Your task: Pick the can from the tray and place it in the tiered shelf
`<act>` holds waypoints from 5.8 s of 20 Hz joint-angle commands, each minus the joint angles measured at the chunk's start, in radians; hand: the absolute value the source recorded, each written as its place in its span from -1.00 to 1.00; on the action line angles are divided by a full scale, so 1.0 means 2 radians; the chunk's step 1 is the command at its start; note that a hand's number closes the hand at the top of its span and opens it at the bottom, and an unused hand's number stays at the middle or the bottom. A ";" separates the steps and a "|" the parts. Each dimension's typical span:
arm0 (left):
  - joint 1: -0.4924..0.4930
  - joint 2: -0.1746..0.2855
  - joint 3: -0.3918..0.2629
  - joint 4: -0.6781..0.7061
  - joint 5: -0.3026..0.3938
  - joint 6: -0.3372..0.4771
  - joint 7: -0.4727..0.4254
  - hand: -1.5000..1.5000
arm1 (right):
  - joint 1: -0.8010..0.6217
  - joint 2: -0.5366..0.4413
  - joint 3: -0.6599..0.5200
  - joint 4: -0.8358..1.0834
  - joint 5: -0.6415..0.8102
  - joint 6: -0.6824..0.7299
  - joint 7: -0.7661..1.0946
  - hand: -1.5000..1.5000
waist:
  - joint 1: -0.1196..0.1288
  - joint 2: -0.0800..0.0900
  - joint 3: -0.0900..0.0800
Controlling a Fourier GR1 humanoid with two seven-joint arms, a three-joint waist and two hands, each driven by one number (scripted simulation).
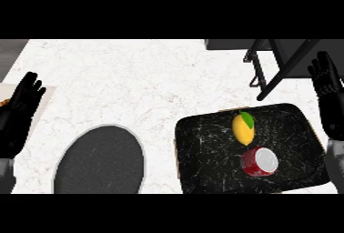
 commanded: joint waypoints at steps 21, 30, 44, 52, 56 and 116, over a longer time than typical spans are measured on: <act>0.036 -0.105 -0.044 0.126 0.018 -0.025 0.071 0.00 | 0.125 -0.217 -0.093 0.041 -0.098 0.378 -0.094 -1.00 | 0.000 -0.003 -0.014; 0.029 -0.102 -0.039 0.106 0.011 -0.018 0.098 0.00 | 0.137 -0.268 -0.075 -0.149 -0.147 0.358 0.116 -1.00 | 0.000 -0.004 -0.015; 0.008 -0.130 -0.039 0.133 -0.012 -0.028 0.083 0.00 | 0.035 -0.201 0.090 -0.282 -0.027 0.208 0.415 -1.00 | 0.011 0.000 -0.015; 0.015 -0.116 -0.011 0.125 0.003 -0.053 0.110 0.00 | 0.062 -0.175 0.130 -0.304 0.035 0.239 0.451 -1.00 | 0.004 -0.002 -0.014; 0.014 -0.140 -0.019 0.140 -0.025 -0.034 0.089 0.00 | 0.033 -0.152 0.151 -0.288 0.061 0.246 0.495 -1.00 | 0.006 -0.002 -0.014; 0.056 -0.184 0.045 0.074 -0.082 -0.091 0.123 0.00 | 0.074 0.018 0.097 -0.136 0.299 0.264 0.168 1.00 | 0.008 -0.002 -0.014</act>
